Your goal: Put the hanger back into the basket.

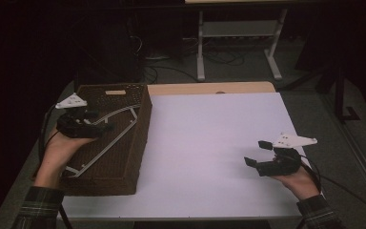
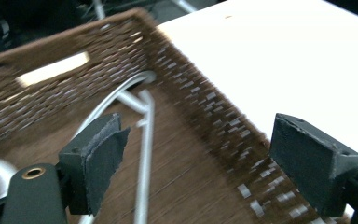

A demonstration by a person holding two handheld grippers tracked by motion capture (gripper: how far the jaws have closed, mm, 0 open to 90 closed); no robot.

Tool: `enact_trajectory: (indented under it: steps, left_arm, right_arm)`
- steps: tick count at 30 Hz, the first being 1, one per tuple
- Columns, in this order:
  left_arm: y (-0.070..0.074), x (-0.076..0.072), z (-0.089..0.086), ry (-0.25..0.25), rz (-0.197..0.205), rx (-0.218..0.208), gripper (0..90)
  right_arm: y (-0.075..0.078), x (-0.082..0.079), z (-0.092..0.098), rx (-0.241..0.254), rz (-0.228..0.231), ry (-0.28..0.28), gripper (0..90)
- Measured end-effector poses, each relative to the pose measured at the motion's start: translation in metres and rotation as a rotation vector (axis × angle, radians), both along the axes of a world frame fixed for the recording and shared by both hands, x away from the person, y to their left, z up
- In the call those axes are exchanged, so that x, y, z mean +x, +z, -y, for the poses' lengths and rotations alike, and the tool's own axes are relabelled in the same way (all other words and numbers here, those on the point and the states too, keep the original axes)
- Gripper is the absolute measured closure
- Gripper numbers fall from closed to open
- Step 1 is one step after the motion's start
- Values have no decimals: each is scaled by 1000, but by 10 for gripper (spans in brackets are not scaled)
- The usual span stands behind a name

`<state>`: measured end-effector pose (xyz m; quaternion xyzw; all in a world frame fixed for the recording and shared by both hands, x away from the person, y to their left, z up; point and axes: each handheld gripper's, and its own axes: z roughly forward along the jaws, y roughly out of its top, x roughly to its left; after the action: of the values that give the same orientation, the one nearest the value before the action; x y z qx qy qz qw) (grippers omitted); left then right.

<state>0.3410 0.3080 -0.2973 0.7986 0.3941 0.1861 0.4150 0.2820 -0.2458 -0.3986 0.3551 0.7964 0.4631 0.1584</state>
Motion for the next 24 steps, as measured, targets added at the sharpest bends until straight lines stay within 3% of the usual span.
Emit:
enact_trajectory:
  steps: [9,10,14,21,24]
  left_arm:
    - [-3,-4,48,-99,20,-17,120]
    - [-4,-5,59,-121,23,-28,115]
    - [-8,-5,75,-148,28,-40,115]
    - [-16,-5,116,-225,18,-95,98]
    - [-20,-6,133,-254,21,-100,91]
  right_arm:
    - [1,-1,1,8,5,-3,166]
    - [1,0,1,6,6,-2,166]
    - [1,0,1,6,5,-2,166]
    - [1,0,2,6,9,-3,166]
    - [1,0,2,8,9,-4,166]
